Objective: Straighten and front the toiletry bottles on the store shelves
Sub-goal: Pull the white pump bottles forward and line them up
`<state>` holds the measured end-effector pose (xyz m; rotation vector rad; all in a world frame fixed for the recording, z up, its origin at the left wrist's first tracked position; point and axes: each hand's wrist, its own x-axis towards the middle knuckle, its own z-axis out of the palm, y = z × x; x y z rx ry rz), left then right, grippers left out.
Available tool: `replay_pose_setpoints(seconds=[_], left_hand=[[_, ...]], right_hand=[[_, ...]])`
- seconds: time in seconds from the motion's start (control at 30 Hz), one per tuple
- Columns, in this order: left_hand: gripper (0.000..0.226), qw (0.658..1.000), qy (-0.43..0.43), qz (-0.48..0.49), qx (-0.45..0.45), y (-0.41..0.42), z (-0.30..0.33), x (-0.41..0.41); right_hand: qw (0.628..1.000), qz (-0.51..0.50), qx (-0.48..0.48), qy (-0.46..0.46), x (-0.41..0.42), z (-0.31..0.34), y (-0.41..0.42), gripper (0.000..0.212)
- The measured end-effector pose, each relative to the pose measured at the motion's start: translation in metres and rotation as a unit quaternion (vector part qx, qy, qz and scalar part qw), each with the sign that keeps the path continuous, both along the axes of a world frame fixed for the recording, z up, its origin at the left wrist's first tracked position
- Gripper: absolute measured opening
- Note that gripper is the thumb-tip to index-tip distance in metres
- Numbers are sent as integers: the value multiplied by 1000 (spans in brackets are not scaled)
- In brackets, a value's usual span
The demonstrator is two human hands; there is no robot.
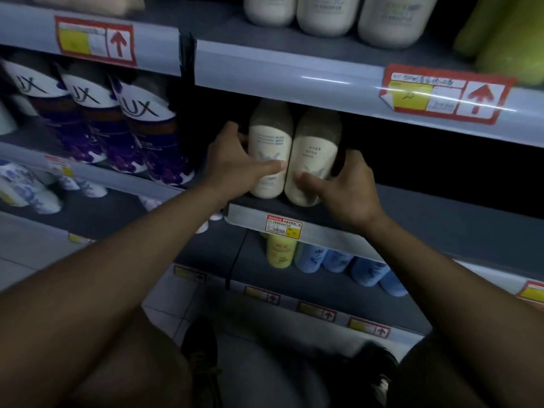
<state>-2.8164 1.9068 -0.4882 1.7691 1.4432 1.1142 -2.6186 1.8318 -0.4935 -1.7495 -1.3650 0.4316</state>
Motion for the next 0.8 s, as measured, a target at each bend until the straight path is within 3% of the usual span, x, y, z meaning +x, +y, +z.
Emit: replay_pose_setpoints(seconds=[0.17,0.4,0.67,0.8], left_hand=[[79,999,-41,13,5,11,-25,10],[64,996,-90,-18,-4,31,-46,21],[66,998,-3,-59,-19,34,-53,9],[63,998,-5,-60,-19,36,-53,8]], right_hand=[[1000,-23,9,-3,1,-16,13,67],[998,-65,25,14,0,-40,25,57],[999,-42,-16,-19,8,-46,27,68],[998,-45,-20,-27,13,-50,29,71]])
